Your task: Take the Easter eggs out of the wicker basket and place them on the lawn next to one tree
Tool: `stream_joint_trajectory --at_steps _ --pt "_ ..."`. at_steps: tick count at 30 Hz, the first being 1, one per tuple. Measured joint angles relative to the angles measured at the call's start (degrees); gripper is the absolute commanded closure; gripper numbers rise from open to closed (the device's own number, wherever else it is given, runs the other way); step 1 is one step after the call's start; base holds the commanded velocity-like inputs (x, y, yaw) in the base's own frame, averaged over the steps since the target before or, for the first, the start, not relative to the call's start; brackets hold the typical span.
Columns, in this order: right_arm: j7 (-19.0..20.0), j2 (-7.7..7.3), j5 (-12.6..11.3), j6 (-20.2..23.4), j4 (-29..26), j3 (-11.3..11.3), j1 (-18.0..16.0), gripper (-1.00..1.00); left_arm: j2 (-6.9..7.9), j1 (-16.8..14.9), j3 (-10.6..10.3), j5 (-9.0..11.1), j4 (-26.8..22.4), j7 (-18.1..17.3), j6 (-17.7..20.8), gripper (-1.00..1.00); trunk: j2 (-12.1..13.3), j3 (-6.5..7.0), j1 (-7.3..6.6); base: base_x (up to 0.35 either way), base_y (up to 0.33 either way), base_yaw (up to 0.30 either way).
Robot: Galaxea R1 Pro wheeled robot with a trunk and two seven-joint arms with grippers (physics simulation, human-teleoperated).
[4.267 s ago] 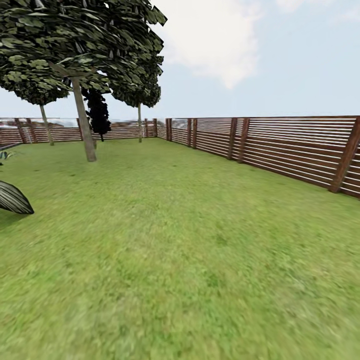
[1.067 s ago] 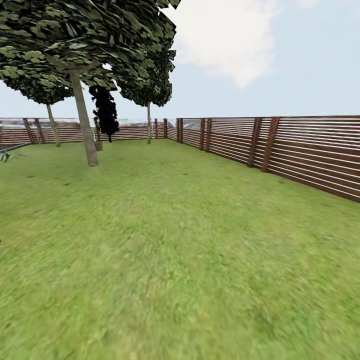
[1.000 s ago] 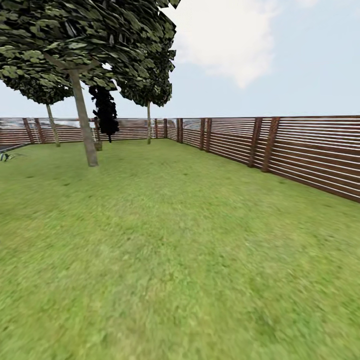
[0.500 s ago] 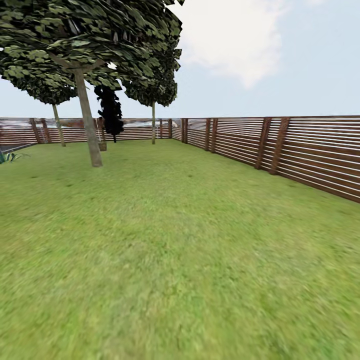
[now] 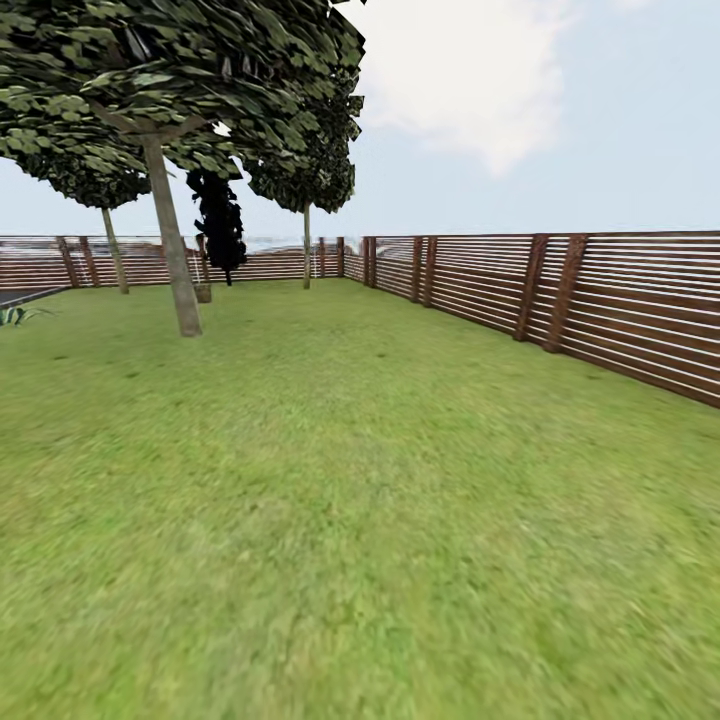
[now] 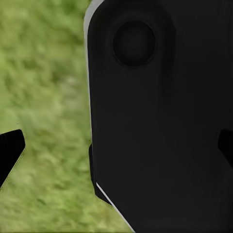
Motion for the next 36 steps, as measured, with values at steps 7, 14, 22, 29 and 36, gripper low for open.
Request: stream_joint_trajectory --at_steps 7,14,22,29,36 --pt "0.0 0.01 0.04 0.0 0.0 0.06 0.0 -1.0 0.07 0.0 0.0 0.0 -0.02 -0.03 0.0 -1.0 0.0 0.0 0.0 0.339 0.0 0.0" --pt "0.0 0.01 0.04 0.0 0.0 0.02 0.0 -1.0 0.08 0.0 0.0 0.0 -0.02 0.0 0.0 -1.0 0.0 0.0 0.0 0.339 0.0 0.0" --pt "0.0 0.0 0.0 0.0 0.0 0.0 0.0 -1.0 0.08 0.0 0.0 0.0 0.01 -0.02 0.0 -1.0 0.0 0.0 0.0 0.339 0.0 0.0" --pt "0.0 0.0 0.0 0.0 0.0 0.0 0.0 -1.0 0.09 0.0 0.0 0.0 0.01 0.0 0.0 -1.0 0.0 0.0 0.0 0.339 0.0 0.0" --pt "0.0 0.0 0.0 0.0 0.0 0.0 0.0 -1.0 0.07 0.0 0.0 -0.01 0.02 0.0 0.0 -1.0 0.0 0.0 0.0 0.339 0.0 0.0"
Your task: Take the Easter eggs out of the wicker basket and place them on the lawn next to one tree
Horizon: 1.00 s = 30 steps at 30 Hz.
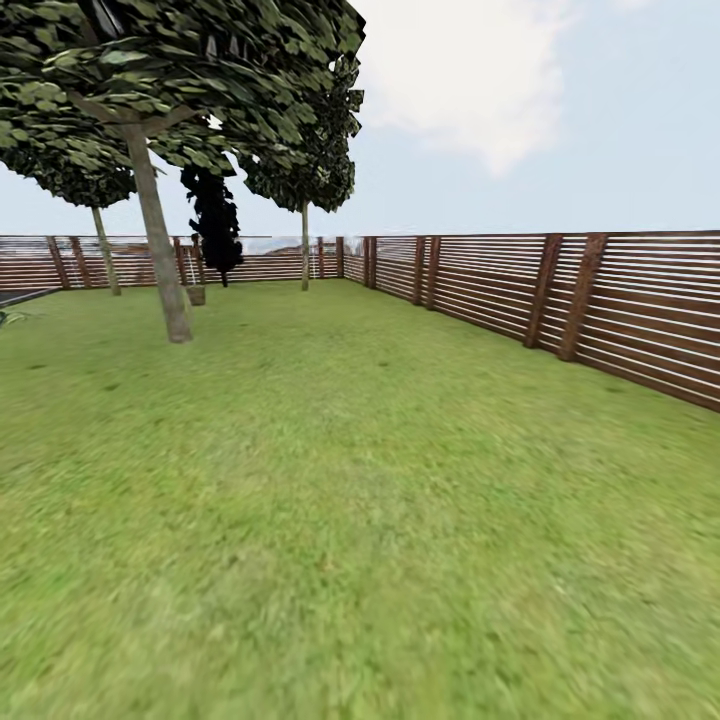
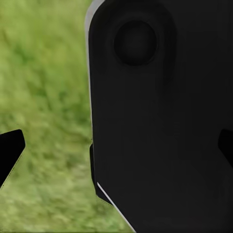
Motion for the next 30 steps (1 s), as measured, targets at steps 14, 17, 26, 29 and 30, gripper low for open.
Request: stream_joint_trajectory --at_steps 14,17,26,29,30 --pt "0.0 -0.04 0.02 -0.07 0.0 0.01 0.0 -1.0 0.01 0.0 0.0 0.01 0.0 0.0 0.0 -1.0 0.0 0.0 0.0 0.339 0.0 0.0" --pt "0.0 -0.02 0.01 -0.04 0.0 0.0 0.0 -1.0 0.01 0.0 0.0 0.01 0.01 0.0 0.0 -1.0 0.0 0.0 0.0 0.339 0.0 0.0" --pt "0.0 -0.03 0.04 0.0 0.0 0.03 0.0 -1.0 -0.05 0.0 0.0 -0.01 0.02 0.0 -0.06 -1.0 0.0 0.0 0.0 0.318 0.0 0.0" --pt "0.15 -0.11 0.09 -0.01 0.0 0.07 0.0 -1.0 -0.15 0.0 0.0 -0.05 0.02 0.0 -0.14 -1.0 0.0 0.0 0.03 0.083 0.0 0.0" --pt "0.23 -0.12 0.22 0.0 0.0 0.09 0.0 -1.0 -0.16 0.0 0.0 -0.06 0.02 0.0 -0.16 -1.0 0.0 0.0 0.03 0.027 0.0 0.0"
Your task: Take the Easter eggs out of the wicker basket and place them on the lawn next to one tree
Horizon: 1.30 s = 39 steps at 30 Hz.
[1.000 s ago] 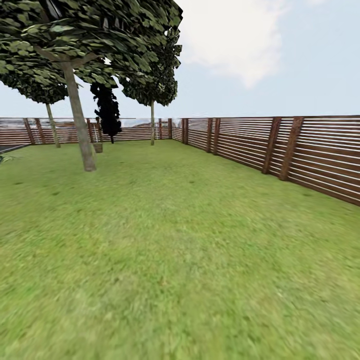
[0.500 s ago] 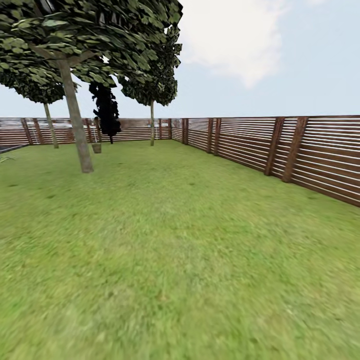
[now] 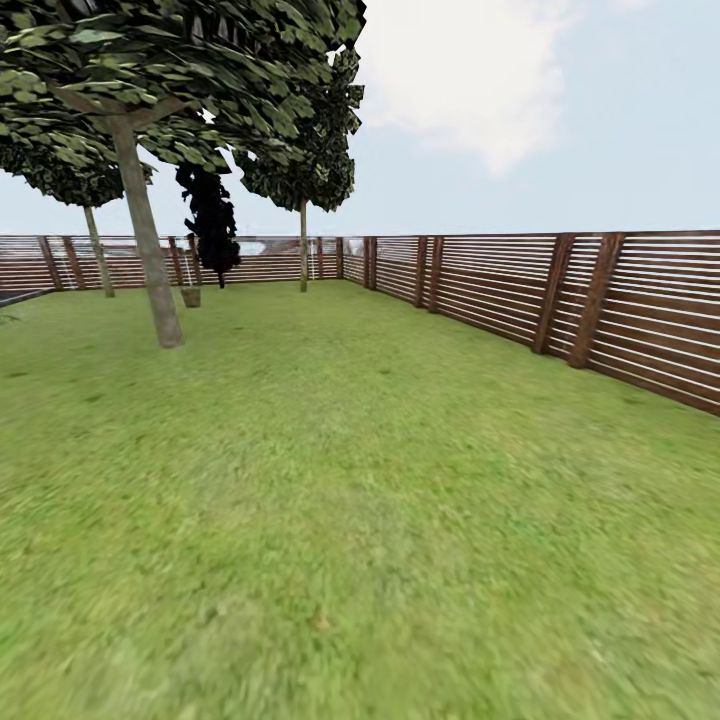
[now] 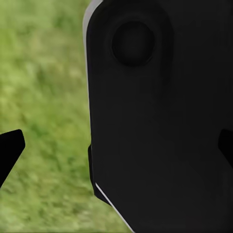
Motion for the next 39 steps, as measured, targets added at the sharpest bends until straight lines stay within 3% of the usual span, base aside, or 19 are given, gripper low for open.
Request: stream_joint_trajectory --at_steps 12,29,39 --pt "0.02 0.09 0.47 0.09 0.28 0.17 0.01 -1.0 -0.01 0.0 0.0 -0.01 0.0 -0.03 0.01 -1.0 0.0 0.0 0.0 0.018 0.0 0.0" --pt "-0.09 0.12 0.16 0.01 0.08 0.05 0.0 -1.0 0.16 0.0 0.04 0.07 -0.09 -0.04 0.25 -1.0 0.0 0.0 -0.03 0.325 0.0 0.005" --pt "-0.15 0.13 0.02 0.01 0.08 -0.09 0.0 -1.0 0.16 0.0 0.06 0.07 -0.07 0.0 0.25 -1.0 0.0 0.0 -0.03 0.339 0.0 0.206"
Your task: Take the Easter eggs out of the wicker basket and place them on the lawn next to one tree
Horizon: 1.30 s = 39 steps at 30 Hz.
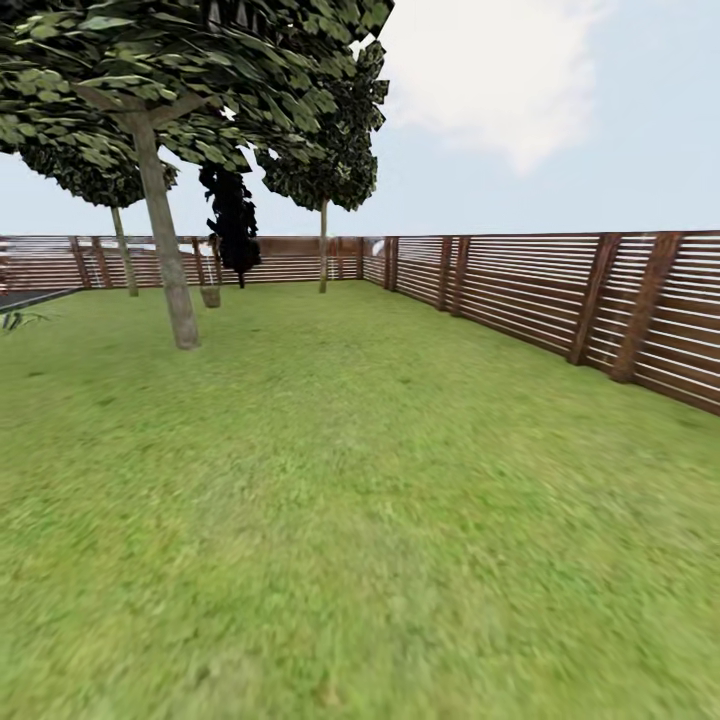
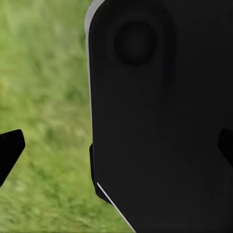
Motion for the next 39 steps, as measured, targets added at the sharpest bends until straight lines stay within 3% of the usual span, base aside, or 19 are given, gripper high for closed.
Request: stream_joint_trajectory --at_steps 9,39 --pt "0.0 -0.06 0.0 0.0 0.0 0.0 0.0 -1.0 0.01 0.0 -0.01 0.0 -0.01 0.0 0.0 -1.0 0.0 0.0 0.0 0.339 0.0 0.185" --pt "0.08 -0.09 0.0 0.0 0.0 0.0 0.0 -1.0 0.01 0.0 0.01 0.0 0.03 0.0 0.0 -1.0 0.0 0.0 0.0 0.339 0.0 0.004"
